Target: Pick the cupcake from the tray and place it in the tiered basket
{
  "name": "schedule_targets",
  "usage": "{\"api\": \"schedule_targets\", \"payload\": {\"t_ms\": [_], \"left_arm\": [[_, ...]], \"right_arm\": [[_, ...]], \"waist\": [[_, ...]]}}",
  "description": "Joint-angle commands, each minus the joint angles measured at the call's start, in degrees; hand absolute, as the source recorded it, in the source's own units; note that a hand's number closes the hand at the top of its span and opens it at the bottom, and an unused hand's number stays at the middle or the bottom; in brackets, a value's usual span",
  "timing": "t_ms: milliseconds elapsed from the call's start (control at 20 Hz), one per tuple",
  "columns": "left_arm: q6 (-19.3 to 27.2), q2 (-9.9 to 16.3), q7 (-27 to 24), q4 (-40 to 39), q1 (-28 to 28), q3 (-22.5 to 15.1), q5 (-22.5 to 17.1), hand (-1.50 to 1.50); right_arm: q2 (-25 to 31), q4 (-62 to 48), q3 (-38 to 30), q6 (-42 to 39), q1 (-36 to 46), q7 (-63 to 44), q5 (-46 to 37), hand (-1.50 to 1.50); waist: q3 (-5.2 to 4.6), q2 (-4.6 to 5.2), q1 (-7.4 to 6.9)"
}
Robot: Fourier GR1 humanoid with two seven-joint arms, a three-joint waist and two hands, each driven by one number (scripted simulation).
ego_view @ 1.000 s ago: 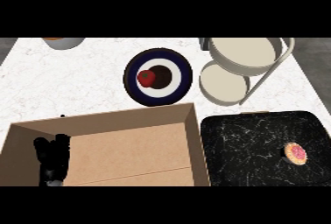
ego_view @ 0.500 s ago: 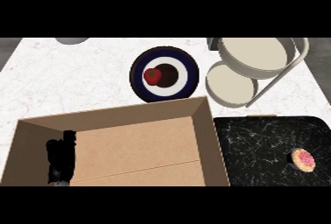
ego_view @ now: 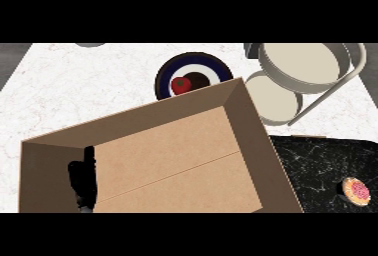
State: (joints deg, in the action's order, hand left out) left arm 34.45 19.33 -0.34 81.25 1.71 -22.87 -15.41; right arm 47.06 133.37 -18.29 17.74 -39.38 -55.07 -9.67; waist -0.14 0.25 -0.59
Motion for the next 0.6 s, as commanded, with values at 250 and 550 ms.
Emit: {"api": "schedule_targets", "payload": {"t_ms": [250, 550], "left_arm": [[-6.6, 3.6, 0.0, 0.1, -1.4, -2.5, -2.8, 0.0], [-5.4, 3.2, -1.9, -2.4, -2.2, -3.2, -4.0, 0.0]], "right_arm": [[-0.8, -4.4, 15.5, -2.9, 8.4, -12.9, -16.2, -1.5], [1.1, -8.5, 18.0, -11.4, 17.0, -21.3, -13.4, -1.5]], "waist": [[0.1, 0.2, -0.55], [0.05, 0.24, -0.84]]}}
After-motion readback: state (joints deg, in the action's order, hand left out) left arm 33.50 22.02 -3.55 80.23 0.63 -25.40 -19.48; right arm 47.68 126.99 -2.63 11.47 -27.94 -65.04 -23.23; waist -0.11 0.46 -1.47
